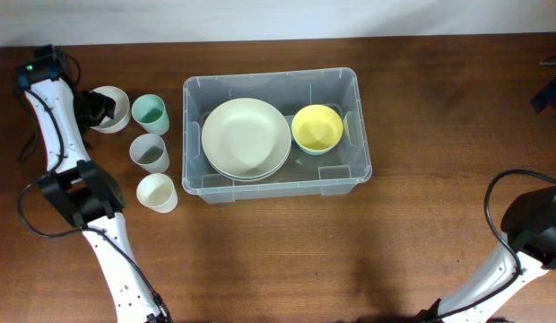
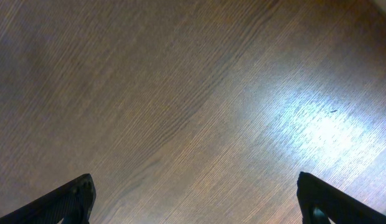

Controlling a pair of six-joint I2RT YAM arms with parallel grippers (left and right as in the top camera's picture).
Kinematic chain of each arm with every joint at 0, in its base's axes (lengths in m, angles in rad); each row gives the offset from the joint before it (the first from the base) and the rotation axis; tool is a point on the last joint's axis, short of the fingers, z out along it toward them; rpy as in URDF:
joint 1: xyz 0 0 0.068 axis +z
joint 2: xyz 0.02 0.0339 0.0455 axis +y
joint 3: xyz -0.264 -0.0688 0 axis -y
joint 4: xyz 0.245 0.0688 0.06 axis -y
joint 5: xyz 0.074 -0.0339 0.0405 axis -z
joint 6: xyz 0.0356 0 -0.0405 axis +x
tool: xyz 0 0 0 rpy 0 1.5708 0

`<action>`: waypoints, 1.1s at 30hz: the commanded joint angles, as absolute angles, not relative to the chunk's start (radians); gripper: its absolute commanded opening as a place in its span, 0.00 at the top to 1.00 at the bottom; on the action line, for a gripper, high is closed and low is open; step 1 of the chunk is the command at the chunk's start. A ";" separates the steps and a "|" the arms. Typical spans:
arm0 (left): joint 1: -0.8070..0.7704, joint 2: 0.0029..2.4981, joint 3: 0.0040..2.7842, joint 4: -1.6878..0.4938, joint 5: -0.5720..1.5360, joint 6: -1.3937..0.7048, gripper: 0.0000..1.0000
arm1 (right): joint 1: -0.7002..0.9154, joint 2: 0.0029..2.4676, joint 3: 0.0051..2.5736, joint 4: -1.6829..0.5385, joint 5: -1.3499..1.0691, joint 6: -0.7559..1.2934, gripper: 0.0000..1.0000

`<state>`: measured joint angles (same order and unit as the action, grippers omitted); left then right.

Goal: Pack container
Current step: 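Grasp the white bowl's rim with the left gripper, then carry the white bowl and lower it onto the yellow bowl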

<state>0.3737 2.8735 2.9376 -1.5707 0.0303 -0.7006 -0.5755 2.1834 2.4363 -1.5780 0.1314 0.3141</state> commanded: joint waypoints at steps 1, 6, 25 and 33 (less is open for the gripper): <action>0.379 2.911 2.942 -1.573 0.031 -0.704 0.17 | -0.583 2.197 2.433 -1.578 0.143 0.318 0.01; 0.381 2.911 2.942 -1.563 0.030 -0.704 0.27 | -0.583 2.197 2.433 -1.578 0.143 0.318 0.01; 0.420 2.880 2.981 -1.573 0.019 -0.702 0.99 | -0.583 2.197 2.433 -1.578 0.143 0.318 0.01; 0.434 2.725 3.093 -1.602 0.044 -0.702 0.99 | -0.583 2.197 2.433 -1.578 0.143 0.318 0.01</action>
